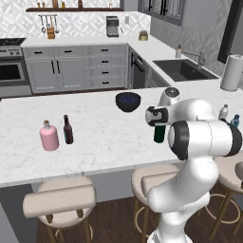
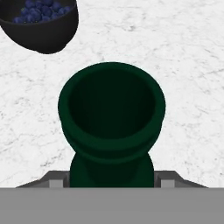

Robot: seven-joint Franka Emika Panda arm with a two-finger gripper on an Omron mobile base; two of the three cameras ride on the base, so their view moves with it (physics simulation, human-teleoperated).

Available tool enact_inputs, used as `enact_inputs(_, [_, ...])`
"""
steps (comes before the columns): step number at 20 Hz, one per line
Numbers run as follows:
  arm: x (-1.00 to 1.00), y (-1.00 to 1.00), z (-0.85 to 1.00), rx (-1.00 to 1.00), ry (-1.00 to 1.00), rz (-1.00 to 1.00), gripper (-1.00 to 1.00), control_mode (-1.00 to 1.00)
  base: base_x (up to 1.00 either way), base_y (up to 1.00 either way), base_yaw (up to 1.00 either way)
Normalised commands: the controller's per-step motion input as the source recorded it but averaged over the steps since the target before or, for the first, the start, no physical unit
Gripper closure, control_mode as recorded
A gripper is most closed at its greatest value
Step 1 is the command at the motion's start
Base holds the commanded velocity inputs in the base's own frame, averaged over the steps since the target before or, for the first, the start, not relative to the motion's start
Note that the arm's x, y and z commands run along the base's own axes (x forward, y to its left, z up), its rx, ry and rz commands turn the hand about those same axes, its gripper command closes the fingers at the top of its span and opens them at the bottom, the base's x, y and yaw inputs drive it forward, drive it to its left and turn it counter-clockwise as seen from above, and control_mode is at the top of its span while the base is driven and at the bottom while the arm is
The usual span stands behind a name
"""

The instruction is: Move the plastic bottles in the middle to the plastics group, and the glass bottles in the middle to the glass group.

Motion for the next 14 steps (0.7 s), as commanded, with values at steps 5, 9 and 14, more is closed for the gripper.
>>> enact_inputs(5, [-0.10,0.01,0.04,0.00,0.00,0.00,1.00,-1.00,0.00,0.00,0.00])
enact_inputs(9, [-0.65,0.21,0.24,0.00,-0.06,0.05,1.00,-1.00,0.00,0.00,0.00])
enact_inputs(14, [-0.48,0.65,0.22,0.00,-0.03,0.15,1.00,-1.00,0.00,0.00,0.00])
